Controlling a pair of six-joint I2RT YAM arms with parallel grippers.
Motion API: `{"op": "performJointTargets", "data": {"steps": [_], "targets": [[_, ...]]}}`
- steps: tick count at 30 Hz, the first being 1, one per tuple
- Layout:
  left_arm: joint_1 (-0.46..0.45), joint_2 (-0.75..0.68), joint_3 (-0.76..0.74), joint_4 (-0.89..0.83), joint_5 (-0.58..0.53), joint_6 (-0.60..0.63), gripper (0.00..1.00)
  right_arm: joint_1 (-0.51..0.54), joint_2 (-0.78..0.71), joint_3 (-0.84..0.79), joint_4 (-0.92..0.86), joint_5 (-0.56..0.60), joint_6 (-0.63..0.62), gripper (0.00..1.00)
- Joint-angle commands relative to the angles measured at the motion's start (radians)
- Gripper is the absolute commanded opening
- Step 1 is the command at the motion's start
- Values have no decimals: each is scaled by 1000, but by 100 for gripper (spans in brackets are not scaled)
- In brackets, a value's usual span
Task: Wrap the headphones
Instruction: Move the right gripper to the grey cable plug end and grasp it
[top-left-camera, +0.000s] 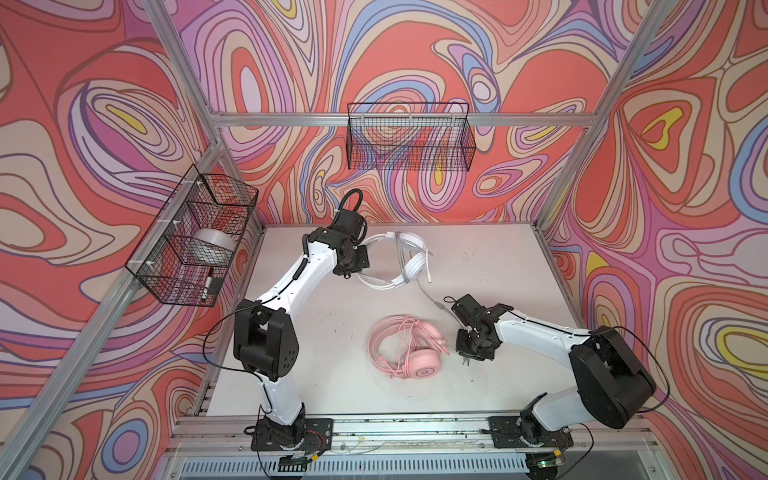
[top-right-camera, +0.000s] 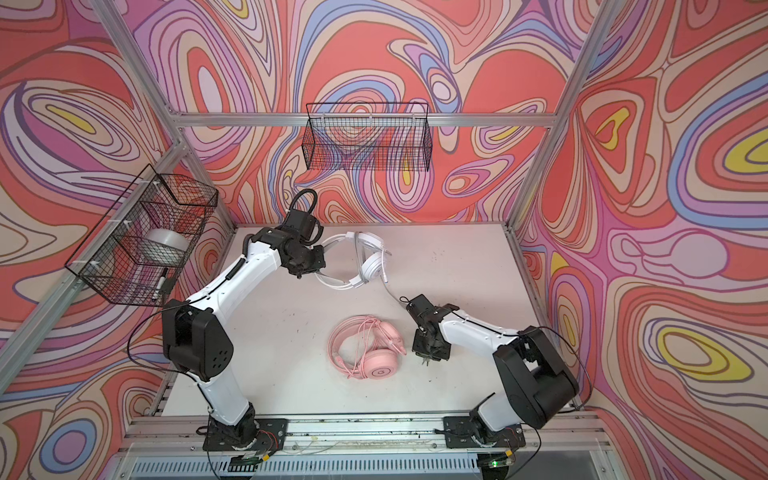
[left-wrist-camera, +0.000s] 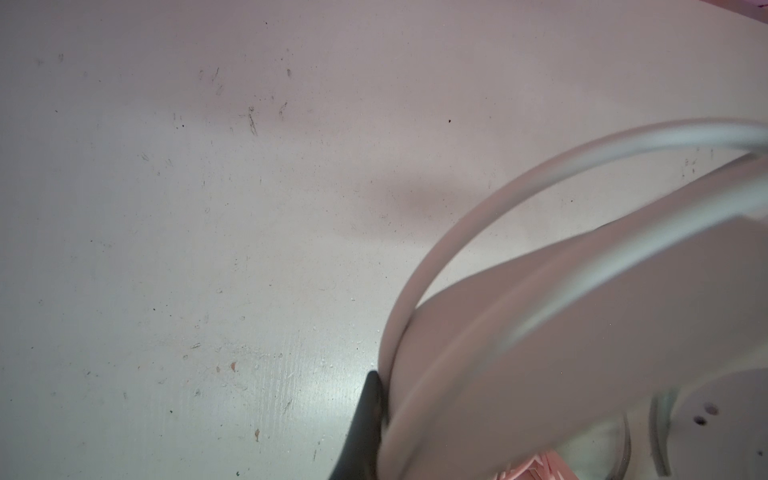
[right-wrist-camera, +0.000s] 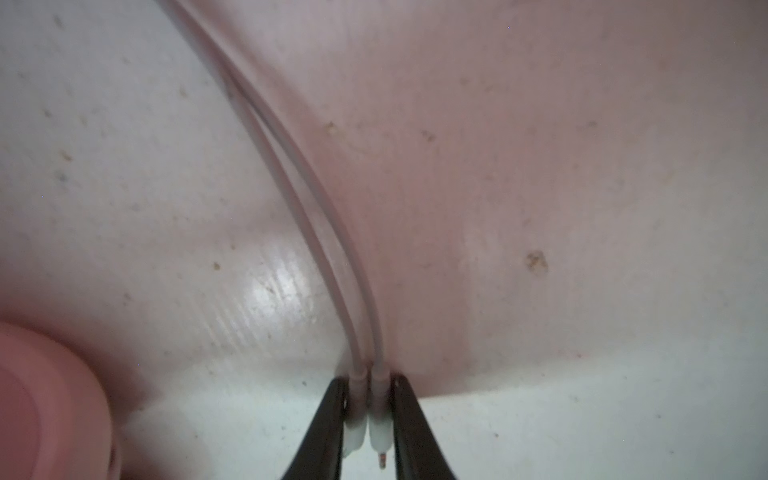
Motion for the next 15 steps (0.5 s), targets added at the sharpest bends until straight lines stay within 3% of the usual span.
{"op": "performJointTargets", "data": {"steps": [1, 6, 15], "targets": [[3, 7, 50, 14, 1, -14, 0, 6, 51, -75, 58, -27, 16, 17], [2, 15, 63, 6, -3, -22, 0, 7, -1, -52, 28, -1, -4, 0], [2, 40, 83, 2, 5, -37, 0, 6, -146, 81, -96, 32, -149, 0]]}}
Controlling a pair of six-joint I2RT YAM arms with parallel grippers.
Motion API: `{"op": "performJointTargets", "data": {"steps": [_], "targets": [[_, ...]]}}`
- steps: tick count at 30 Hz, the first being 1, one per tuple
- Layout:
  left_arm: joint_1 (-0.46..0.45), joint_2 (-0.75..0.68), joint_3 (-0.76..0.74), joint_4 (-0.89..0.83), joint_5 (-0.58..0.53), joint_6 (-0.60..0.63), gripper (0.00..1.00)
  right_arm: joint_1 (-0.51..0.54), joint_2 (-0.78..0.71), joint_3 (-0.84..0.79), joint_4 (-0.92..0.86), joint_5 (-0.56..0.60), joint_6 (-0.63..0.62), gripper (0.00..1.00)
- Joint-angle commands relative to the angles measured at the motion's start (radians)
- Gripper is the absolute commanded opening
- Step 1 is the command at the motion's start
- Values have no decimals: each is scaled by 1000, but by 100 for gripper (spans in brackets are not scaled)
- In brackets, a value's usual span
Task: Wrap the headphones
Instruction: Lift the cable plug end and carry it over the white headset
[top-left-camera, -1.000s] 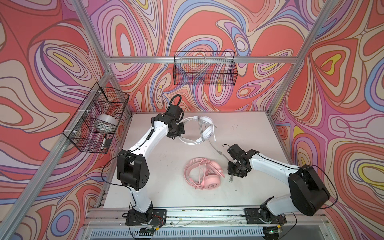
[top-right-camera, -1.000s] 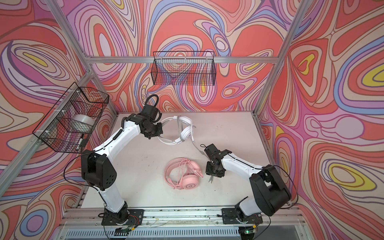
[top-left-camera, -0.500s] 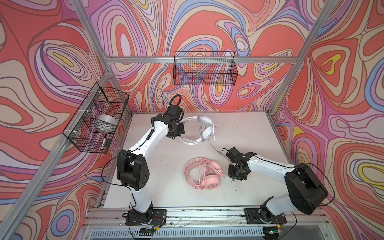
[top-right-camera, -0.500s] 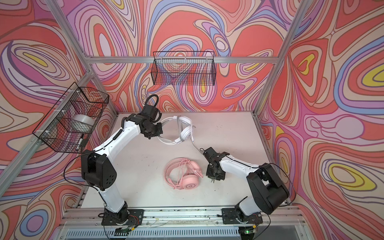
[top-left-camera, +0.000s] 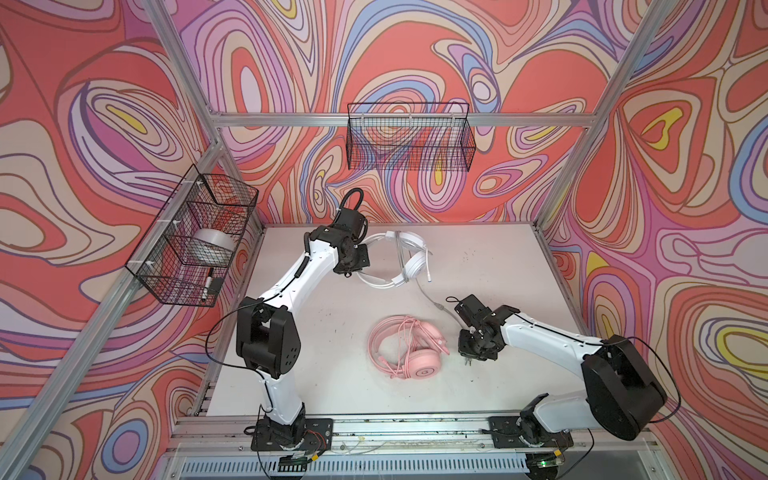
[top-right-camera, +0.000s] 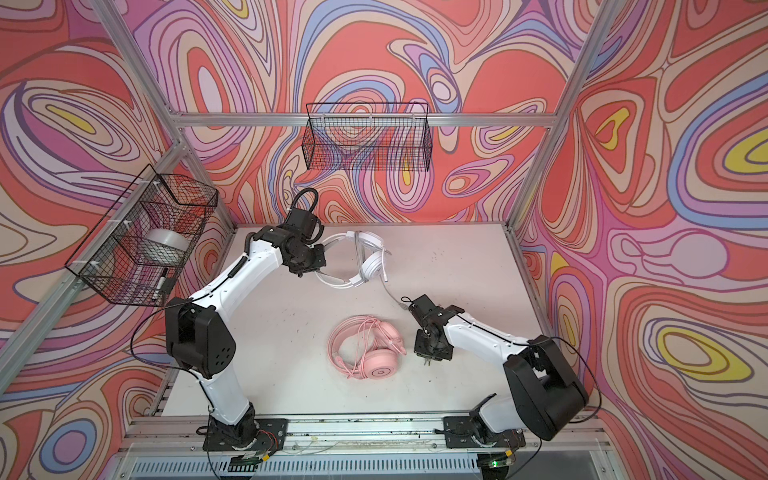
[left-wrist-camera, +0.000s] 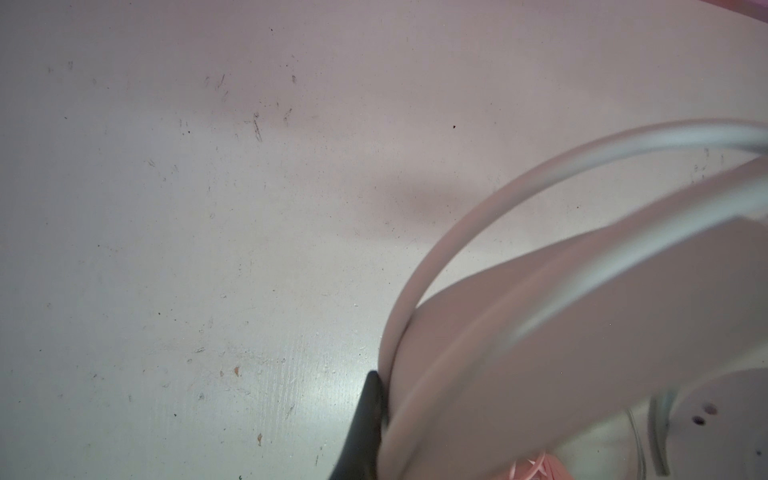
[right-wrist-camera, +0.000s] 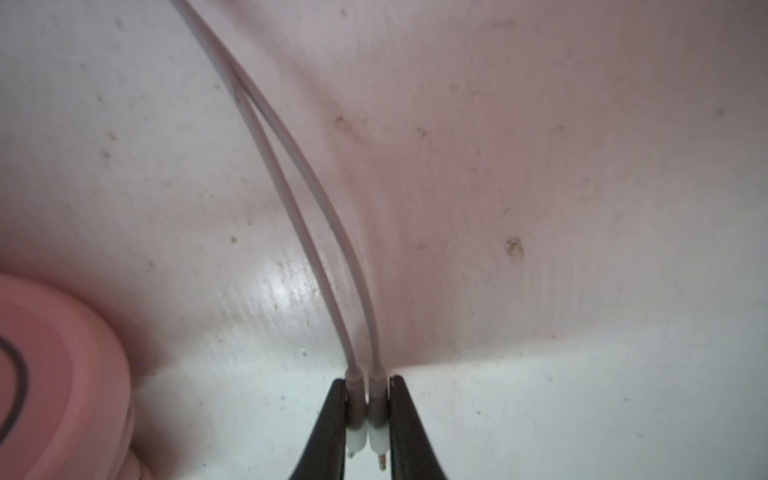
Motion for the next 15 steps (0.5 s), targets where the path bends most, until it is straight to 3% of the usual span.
{"op": "performJointTargets", "data": {"steps": [1, 9, 13, 15], "targets": [[2, 14, 49, 12, 14, -37, 0, 6, -65, 84, -59, 24, -101, 0], [-1, 47, 97, -10, -5, -51, 0, 6, -139, 238, -167, -60, -385, 0], [-9, 78, 143, -36, -28, -59, 0, 6, -158, 307, -164, -157, -454, 0], [-13, 94, 162, -47, -40, -63, 0, 6, -151, 356, -185, -148, -486, 0]]}}
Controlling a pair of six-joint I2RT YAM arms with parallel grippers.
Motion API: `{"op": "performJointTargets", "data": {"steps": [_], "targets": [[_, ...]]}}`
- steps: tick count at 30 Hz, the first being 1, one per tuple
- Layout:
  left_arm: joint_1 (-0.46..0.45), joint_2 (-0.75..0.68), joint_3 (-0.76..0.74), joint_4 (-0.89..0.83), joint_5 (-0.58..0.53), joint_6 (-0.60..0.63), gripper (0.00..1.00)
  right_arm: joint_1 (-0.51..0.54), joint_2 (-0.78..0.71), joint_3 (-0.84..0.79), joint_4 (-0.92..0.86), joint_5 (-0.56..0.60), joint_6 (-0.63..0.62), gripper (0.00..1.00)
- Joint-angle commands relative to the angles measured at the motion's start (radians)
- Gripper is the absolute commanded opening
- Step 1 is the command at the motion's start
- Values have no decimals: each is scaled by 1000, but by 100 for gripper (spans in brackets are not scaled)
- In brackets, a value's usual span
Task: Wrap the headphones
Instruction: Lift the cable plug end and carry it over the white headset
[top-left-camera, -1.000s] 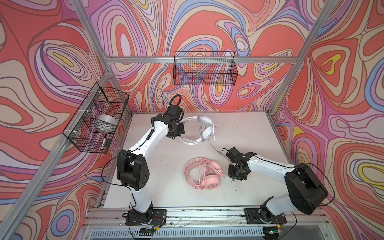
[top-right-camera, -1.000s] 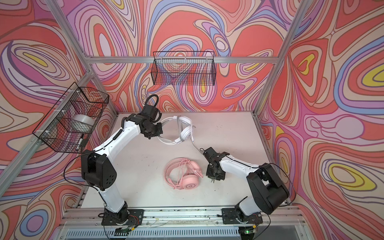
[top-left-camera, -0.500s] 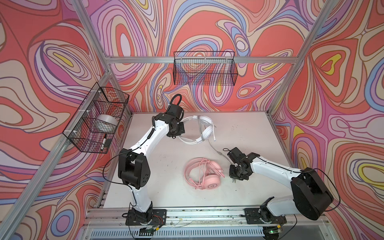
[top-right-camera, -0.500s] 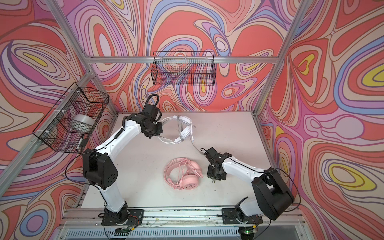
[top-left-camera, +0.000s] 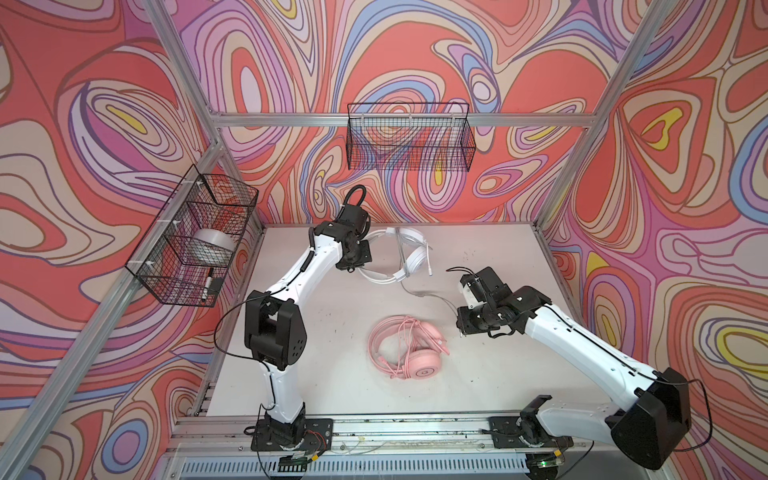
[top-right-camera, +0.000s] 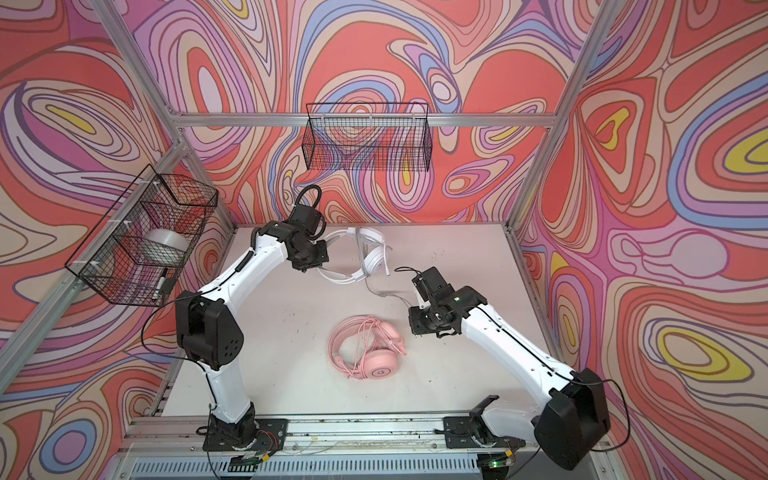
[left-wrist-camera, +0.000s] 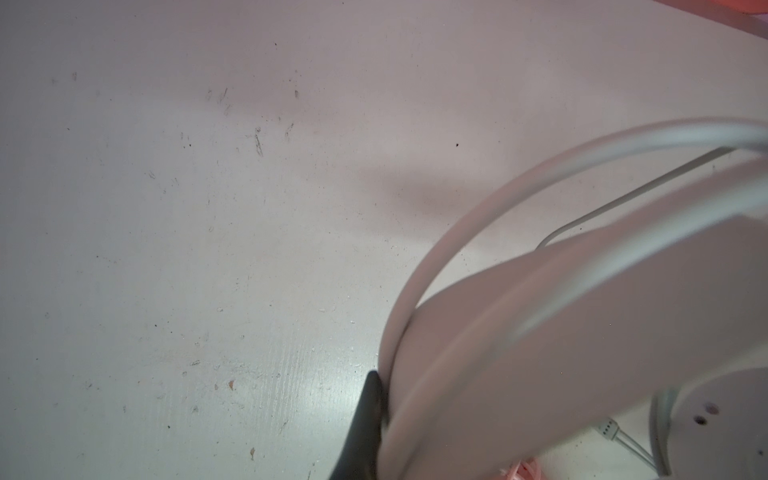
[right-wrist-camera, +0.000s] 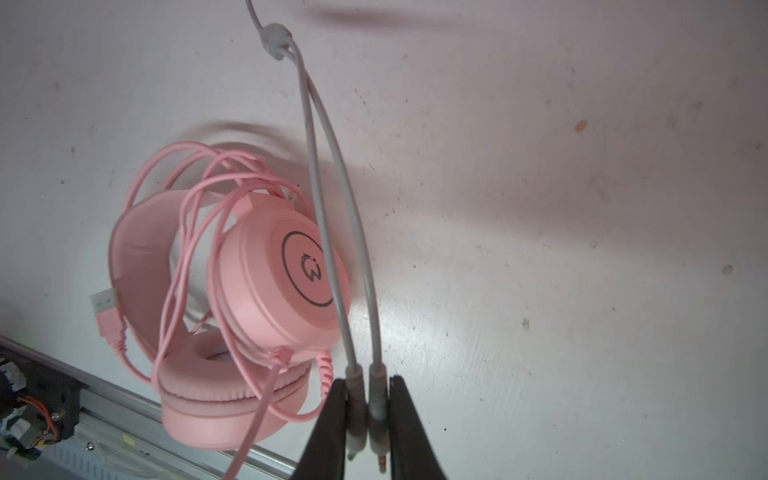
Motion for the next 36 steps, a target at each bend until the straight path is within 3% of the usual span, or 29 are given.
{"op": "performJointTargets", "data": {"steps": [1, 13, 36], "targets": [[-9, 24, 65, -19, -16, -37, 0, 6, -4, 83, -52, -55, -131, 0], [-24, 87, 143, -106, -99, -17, 0, 6, 60, 300, -111, -189, -421, 0], [-30, 79, 123, -165, -137, 58, 0, -14, 241, 701, -129, 104, -705, 0]]}}
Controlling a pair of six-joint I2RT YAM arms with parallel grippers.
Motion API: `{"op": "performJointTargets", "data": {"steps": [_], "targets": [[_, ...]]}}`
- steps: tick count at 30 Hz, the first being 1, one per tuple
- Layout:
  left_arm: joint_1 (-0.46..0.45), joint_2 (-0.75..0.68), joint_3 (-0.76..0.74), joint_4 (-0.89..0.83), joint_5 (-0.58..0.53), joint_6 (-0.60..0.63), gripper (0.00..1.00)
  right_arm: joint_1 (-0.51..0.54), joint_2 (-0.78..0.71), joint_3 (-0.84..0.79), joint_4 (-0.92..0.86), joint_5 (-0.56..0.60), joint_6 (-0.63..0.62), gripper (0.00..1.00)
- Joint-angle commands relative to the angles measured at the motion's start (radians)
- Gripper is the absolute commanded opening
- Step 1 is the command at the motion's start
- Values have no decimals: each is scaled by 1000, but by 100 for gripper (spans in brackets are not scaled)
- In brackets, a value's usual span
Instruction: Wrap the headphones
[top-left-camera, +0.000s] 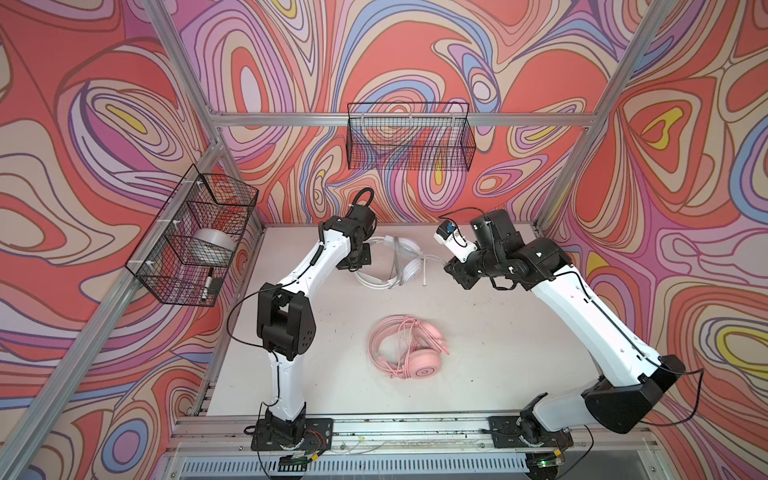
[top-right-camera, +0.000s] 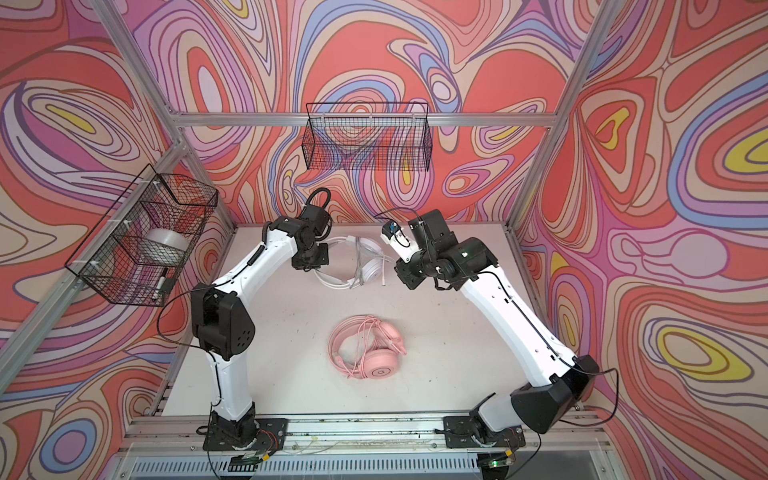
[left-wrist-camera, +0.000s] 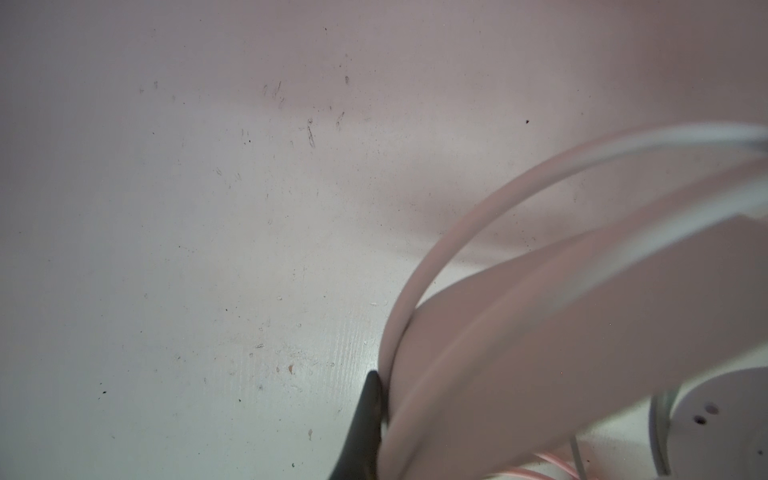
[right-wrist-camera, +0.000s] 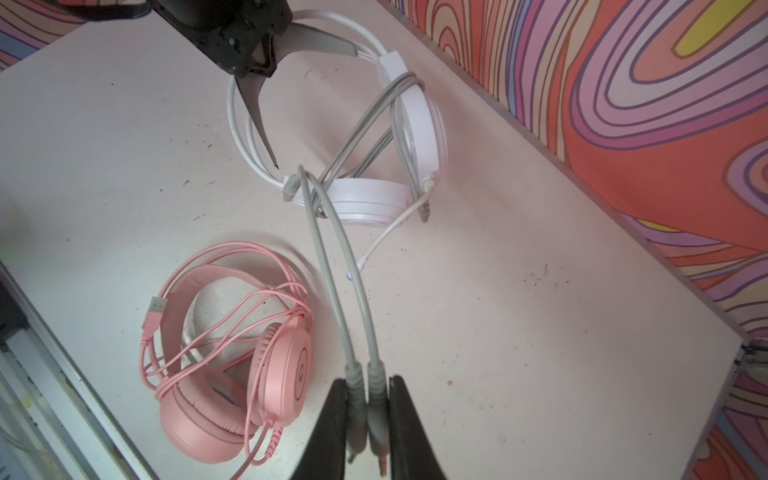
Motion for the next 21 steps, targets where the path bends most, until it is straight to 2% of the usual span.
{"op": "performJointTargets", "data": {"steps": [1, 5, 10, 21], "targets": [[-8, -20, 10, -6, 1, 5, 0, -25, 42, 74, 1, 68, -83, 0], [-11, -32, 1, -6, 5, 11, 0, -77, 91, 143, 8, 54, -125, 0], [-27, -44, -9, 12, 36, 50, 0, -138, 173, 216, 26, -20, -143, 0], [-51, -99, -68, 63, 128, 159, 0, -230, 449, 373, 109, -171, -17, 0]]}}
